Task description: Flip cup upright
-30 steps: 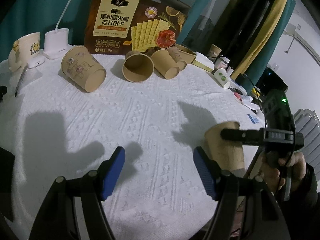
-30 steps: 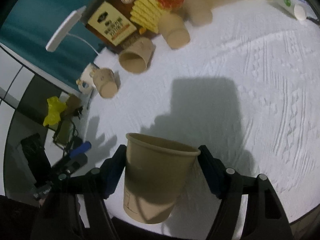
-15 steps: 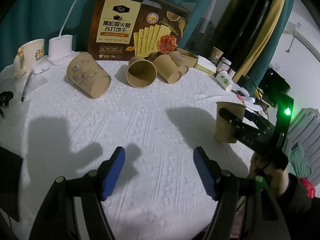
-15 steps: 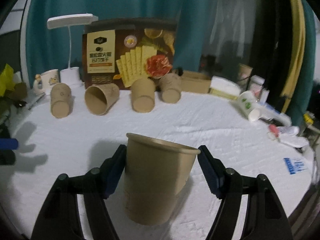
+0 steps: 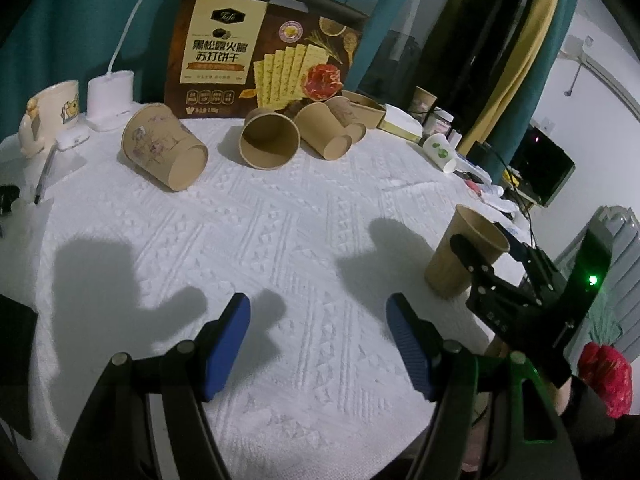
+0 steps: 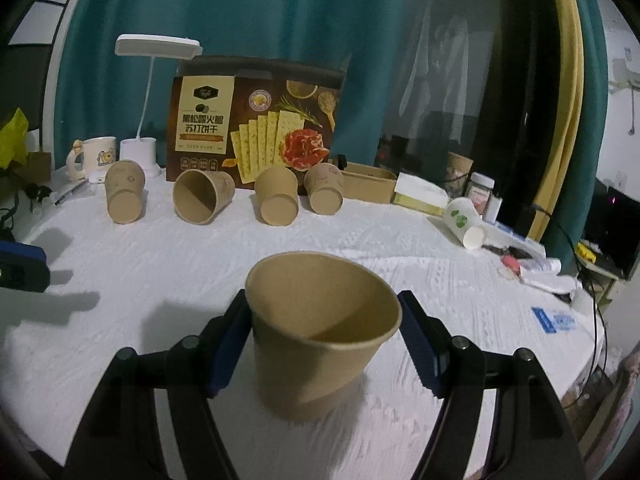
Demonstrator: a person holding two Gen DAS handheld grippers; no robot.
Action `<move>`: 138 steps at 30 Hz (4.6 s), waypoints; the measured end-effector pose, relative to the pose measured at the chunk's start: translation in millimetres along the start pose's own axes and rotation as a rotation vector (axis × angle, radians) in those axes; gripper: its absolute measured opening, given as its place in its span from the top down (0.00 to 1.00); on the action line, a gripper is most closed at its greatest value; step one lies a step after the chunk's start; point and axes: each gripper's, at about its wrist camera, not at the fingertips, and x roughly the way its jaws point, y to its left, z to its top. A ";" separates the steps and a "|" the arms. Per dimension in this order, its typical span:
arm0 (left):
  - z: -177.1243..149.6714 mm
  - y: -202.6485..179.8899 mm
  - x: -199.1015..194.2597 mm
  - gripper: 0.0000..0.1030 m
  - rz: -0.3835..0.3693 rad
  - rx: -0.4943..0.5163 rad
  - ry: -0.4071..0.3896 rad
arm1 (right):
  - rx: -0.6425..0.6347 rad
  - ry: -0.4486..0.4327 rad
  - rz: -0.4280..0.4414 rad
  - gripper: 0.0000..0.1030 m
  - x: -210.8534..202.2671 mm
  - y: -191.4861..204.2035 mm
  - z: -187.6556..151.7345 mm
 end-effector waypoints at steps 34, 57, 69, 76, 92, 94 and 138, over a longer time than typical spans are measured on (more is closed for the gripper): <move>-51.4 -66.2 -32.4 0.19 0.036 0.229 -0.050 | 0.331 0.187 -0.002 0.26 -102.6 -55.6 -59.6; -25.3 -153.1 -98.7 0.11 0.074 0.458 -0.369 | 0.353 0.026 -0.060 0.23 -212.4 -111.5 8.8; 3.5 -140.5 -166.6 0.06 -0.014 0.359 -0.606 | 0.266 -0.190 -0.107 0.16 -279.7 -100.4 53.7; 6.6 -122.9 -177.4 0.05 0.010 0.357 -0.659 | 0.240 -0.226 -0.086 0.14 -276.1 -84.0 60.4; 2.8 -97.3 -151.4 0.01 0.066 0.293 -0.591 | 0.243 -0.134 -0.035 0.14 -220.3 -76.7 49.0; 1.8 -99.3 -150.8 0.01 0.066 0.295 -0.590 | 0.243 -0.129 -0.036 0.14 -218.6 -76.5 48.3; -0.3 -105.1 -146.1 0.00 0.050 0.312 -0.574 | 0.240 -0.121 -0.009 0.14 -212.4 -71.2 45.3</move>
